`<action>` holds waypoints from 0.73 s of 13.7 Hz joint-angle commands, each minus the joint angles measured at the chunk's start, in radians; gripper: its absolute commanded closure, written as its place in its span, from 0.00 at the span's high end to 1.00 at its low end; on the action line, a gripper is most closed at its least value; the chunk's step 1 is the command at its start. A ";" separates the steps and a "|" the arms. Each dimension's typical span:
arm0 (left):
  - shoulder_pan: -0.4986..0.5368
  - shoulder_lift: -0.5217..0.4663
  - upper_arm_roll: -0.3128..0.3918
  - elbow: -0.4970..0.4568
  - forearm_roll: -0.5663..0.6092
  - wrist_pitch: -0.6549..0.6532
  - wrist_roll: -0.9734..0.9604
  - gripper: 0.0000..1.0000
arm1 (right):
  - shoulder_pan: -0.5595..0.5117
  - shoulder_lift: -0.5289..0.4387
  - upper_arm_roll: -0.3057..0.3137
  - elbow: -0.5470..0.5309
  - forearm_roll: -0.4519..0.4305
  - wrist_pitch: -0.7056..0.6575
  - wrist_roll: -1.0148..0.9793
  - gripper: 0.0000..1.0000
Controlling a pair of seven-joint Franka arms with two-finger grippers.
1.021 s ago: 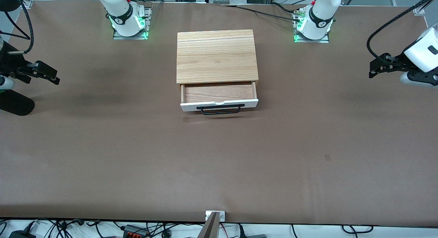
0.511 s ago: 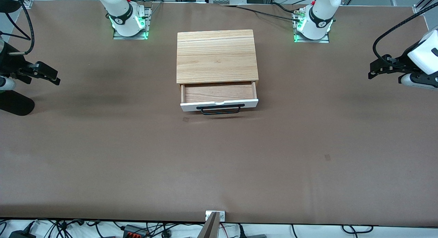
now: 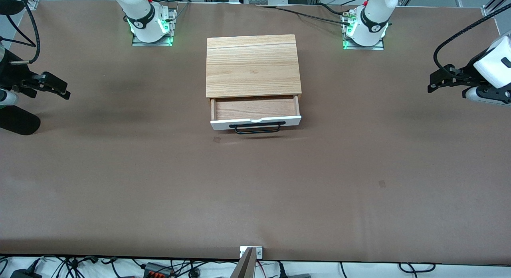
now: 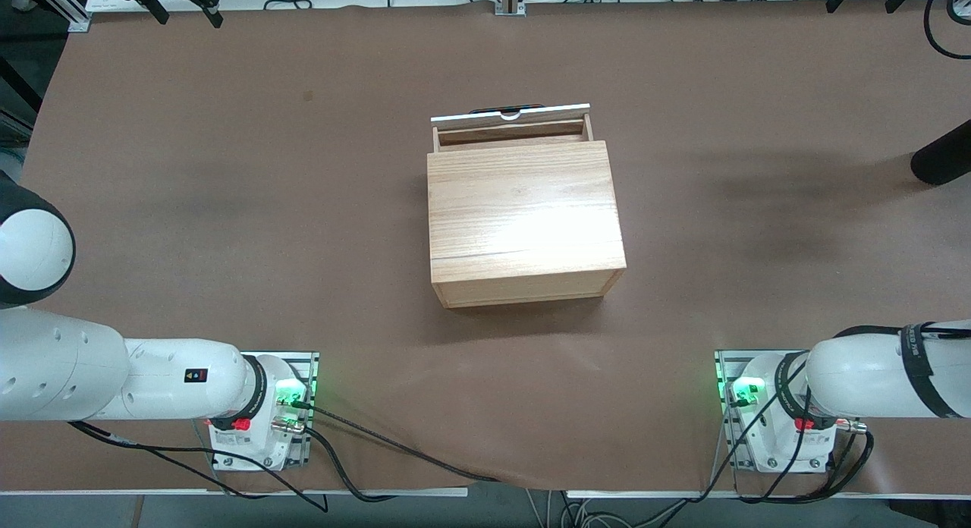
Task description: Pull top drawer with both arms simultaneously
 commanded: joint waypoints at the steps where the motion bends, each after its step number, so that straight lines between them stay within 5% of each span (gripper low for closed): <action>1: -0.017 0.008 0.007 0.022 -0.012 -0.009 -0.003 1.00 | 0.001 -0.001 0.000 0.005 0.003 -0.002 -0.015 1.00; 10: -0.011 0.010 0.006 0.025 -0.012 -0.016 0.005 1.00 | 0.002 -0.002 0.001 0.003 0.003 -0.008 -0.015 1.00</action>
